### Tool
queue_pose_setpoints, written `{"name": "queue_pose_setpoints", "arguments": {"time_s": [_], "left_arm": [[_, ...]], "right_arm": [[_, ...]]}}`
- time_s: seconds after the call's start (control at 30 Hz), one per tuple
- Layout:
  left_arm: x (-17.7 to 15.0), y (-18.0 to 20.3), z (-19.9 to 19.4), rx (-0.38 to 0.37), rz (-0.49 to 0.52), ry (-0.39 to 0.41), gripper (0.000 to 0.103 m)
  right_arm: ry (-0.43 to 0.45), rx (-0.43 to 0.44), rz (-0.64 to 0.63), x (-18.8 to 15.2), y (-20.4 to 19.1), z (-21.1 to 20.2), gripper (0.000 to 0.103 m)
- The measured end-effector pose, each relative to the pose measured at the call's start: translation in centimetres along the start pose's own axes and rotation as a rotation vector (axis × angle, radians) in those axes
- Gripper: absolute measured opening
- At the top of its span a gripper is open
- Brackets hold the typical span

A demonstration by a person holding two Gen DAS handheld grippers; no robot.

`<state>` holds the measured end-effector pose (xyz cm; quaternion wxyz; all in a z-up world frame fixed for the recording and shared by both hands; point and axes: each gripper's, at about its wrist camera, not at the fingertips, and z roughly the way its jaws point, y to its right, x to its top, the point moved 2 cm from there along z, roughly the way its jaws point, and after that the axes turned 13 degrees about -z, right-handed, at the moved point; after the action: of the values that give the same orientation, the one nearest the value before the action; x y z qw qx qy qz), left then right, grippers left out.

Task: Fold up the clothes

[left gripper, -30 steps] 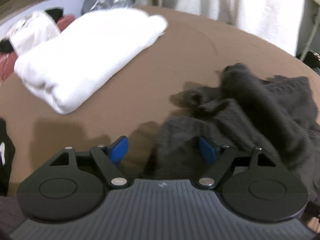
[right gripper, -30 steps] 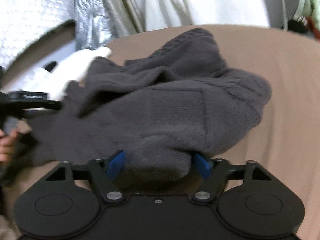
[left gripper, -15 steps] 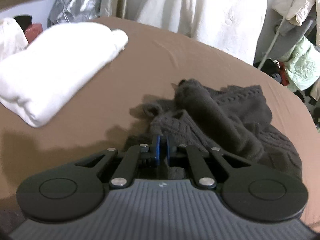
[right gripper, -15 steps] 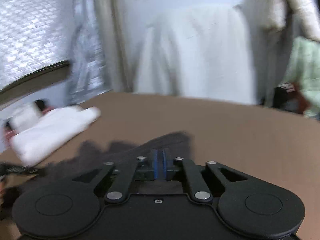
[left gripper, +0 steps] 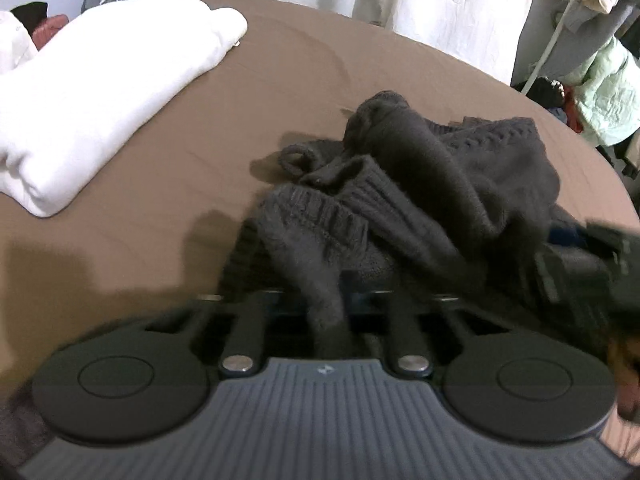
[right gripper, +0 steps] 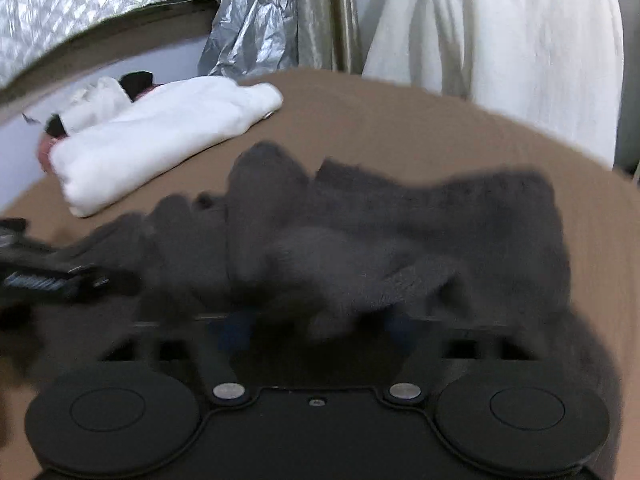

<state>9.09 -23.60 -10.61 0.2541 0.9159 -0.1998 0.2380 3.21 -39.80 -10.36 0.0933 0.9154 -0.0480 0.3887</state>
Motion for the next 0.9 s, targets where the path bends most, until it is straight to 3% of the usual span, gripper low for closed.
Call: {"name": "queue_pose_setpoints", "arguments": {"time_s": [0.13,0.23,0.37,0.47,0.53,0.6,0.7,0.77,0.9], "left_arm": [[1.5,-0.5,-1.8,-0.023,-0.030,0.076,0.009],[3.1,-1.9,-3.7,-0.045,-0.068,0.144,0.009],[3.6,-3.5,-4.5,-0.087,-0.156,0.141,0.008],[3.3,-2.8,-4.3,-0.051,-0.124,0.150,0.008],[3.0,-2.0,-4.0,-0.024,-0.092,0.157,0.008],[2.8,-1.5,-3.7,-0.001,-0.065,0.160,0.008],[2.6,-1.3,-3.5,0.027,-0.050,0.157,0.012],[2.7,-1.5,-3.0,0.032,-0.071,0.143,0.019],[2.3,-1.7,-2.0,0.054,-0.077,0.100,0.033]], "right_arm": [[0.107,-0.161,0.009,2.1,2.6,-2.5,0.006],[0.135,-0.313,-0.035,2.3,4.7,-5.4,0.006],[0.138,-0.508,0.016,1.8,9.7,-8.6,0.006],[0.137,-0.648,0.107,1.0,13.2,-11.1,0.007],[0.085,-0.693,0.131,-0.1,15.1,-11.0,0.009],[-0.033,-0.662,0.193,-1.3,17.0,-9.0,0.013],[-0.068,-0.624,0.424,-4.2,17.7,-8.9,0.061],[0.007,-0.548,0.515,-6.0,16.4,-10.1,0.067],[0.088,-0.352,0.508,-9.7,11.9,-11.4,0.077]]}}
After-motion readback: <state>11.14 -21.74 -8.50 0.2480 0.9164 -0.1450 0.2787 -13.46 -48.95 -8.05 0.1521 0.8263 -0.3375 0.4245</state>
